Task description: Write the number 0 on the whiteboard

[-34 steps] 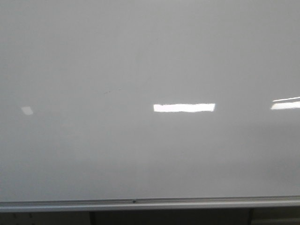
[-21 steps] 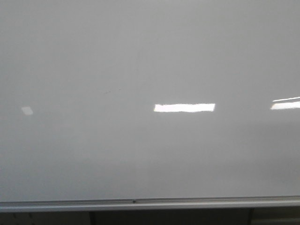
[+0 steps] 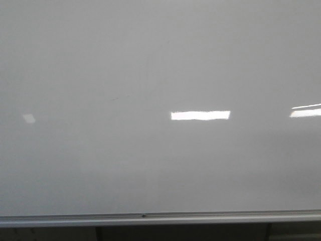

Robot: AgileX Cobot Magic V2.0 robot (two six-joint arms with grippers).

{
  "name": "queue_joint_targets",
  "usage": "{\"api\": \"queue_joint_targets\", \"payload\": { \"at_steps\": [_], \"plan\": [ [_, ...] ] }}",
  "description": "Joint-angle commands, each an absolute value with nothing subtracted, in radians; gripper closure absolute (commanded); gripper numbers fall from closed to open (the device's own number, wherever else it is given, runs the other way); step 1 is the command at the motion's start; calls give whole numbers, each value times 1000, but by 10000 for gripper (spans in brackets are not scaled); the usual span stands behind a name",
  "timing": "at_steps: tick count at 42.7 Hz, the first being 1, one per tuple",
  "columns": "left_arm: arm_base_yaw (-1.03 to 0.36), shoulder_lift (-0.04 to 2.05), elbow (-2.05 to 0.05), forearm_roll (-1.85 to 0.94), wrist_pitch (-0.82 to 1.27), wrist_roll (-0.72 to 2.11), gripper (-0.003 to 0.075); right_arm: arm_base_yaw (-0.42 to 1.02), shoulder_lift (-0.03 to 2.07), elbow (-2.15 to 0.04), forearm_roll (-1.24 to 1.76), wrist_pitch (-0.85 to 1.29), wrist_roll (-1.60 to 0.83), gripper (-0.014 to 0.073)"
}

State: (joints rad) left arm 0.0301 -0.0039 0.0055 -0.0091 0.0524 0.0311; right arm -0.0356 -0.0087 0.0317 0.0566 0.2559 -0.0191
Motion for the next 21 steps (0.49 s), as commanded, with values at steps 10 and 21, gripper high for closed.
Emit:
{"api": "queue_joint_targets", "payload": {
  "at_steps": [10, 21],
  "plan": [
    [31, -21, 27, -17, -37, 23, 740, -42, -26, 28, 77, 159, -21, 662],
    [38, -21, 23, 0, -223, 23, 739, -42, -26, -24, 76, 102, -22, 662]
  ]
}}
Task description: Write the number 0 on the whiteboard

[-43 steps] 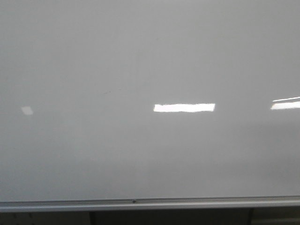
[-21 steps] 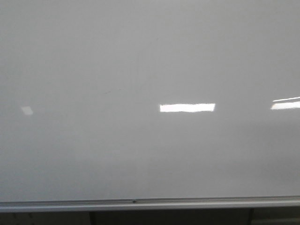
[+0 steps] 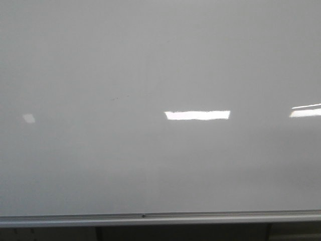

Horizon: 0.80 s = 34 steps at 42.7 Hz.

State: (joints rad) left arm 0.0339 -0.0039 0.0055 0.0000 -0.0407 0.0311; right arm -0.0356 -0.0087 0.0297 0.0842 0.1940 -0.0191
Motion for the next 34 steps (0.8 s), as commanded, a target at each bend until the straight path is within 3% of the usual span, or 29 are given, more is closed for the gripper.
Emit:
{"api": "queue_joint_targets", "payload": {
  "at_steps": [1, 5, 10, 19, 30, 34],
  "plan": [
    [38, -21, 16, 0, -247, 23, 739, -42, -26, -42, 62, 107, -23, 662],
    [38, -19, -51, 0, -225, 23, 739, -42, -21, -121, 34, 140, -23, 662],
    [38, 25, -183, 9, -43, 23, 739, -42, 27, -253, 31, 236, -23, 662],
    [38, 250, -386, 8, 222, 23, 739, -42, 236, -438, 35, 318, -23, 662],
    [38, 411, -444, 8, 234, 23, 737, -42, 365, -478, 35, 319, -23, 662],
    [38, 411, -444, 8, 234, 23, 666, -42, 365, -478, 35, 320, -23, 662]
  ]
}}
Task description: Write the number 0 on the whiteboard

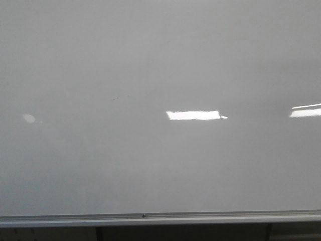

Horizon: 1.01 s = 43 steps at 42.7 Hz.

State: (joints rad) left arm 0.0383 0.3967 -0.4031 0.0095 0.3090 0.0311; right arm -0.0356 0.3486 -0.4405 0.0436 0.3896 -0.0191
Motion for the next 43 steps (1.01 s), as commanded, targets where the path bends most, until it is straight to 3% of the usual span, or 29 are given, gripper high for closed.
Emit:
{"api": "queue_joint_targets", "payload": {
  "at_steps": [1, 4, 7, 10, 12, 16, 19, 31, 43],
  "plan": [
    [38, 411, -444, 8, 234, 23, 643, -42, 365, -478, 35, 320, -23, 660],
    [38, 411, -442, 8, 236, 23, 477, -40, 365, -478, 35, 320, -23, 631],
    [38, 411, -442, 8, 245, 23, 285, -40, 365, -478, 35, 320, -23, 538],
    [38, 411, -440, 8, 238, 23, 84, -40, 365, -478, 35, 320, -23, 355],
    [38, 411, -438, 0, 232, 23, 26, -40, 365, -478, 35, 320, -23, 242],
    [38, 424, -438, -18, 242, 23, 42, -40, 365, -478, 35, 318, -23, 58],
    [38, 467, -438, -18, 217, 23, 50, -40, 365, -478, 35, 318, -23, 0],
    [42, 867, -526, -18, 90, 20, 50, -40, 365, -478, 35, 318, -23, 1],
    [135, 1214, -636, -60, -46, 17, 50, -40, 365, -478, 35, 318, -23, 1]
  ]
}}
